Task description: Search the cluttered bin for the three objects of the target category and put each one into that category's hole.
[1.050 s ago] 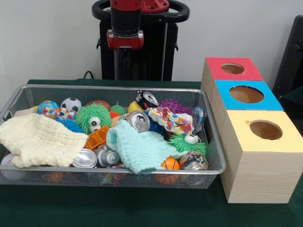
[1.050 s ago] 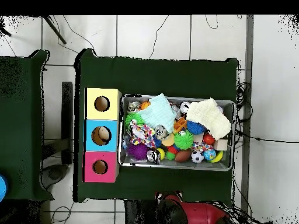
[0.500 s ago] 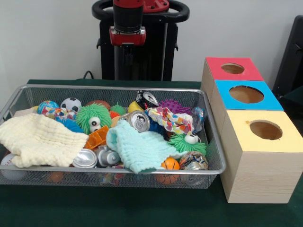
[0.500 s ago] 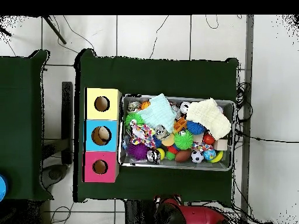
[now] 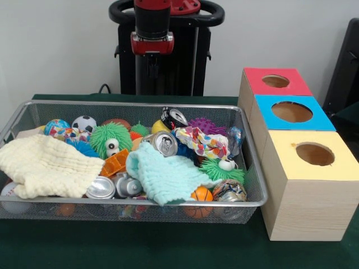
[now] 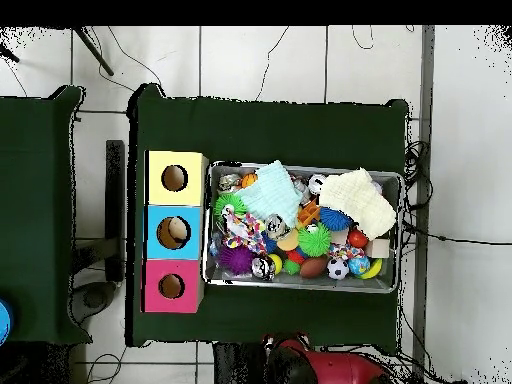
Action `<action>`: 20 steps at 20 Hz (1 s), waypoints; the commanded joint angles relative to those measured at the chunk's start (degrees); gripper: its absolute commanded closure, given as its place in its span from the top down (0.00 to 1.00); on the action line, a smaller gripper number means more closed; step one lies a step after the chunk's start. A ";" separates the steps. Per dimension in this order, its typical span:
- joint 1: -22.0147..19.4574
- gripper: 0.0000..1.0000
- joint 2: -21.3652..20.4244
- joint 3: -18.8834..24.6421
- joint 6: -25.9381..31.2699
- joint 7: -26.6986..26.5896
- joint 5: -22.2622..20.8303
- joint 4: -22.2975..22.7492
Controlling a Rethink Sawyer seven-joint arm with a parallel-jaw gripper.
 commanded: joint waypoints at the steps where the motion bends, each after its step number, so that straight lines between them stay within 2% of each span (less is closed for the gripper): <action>1: -0.65 0.00 0.48 7.41 3.28 5.29 3.07 -10.11; 20: 1.76 0.00 3.03 8.03 5.84 5.55 6.69 -16.34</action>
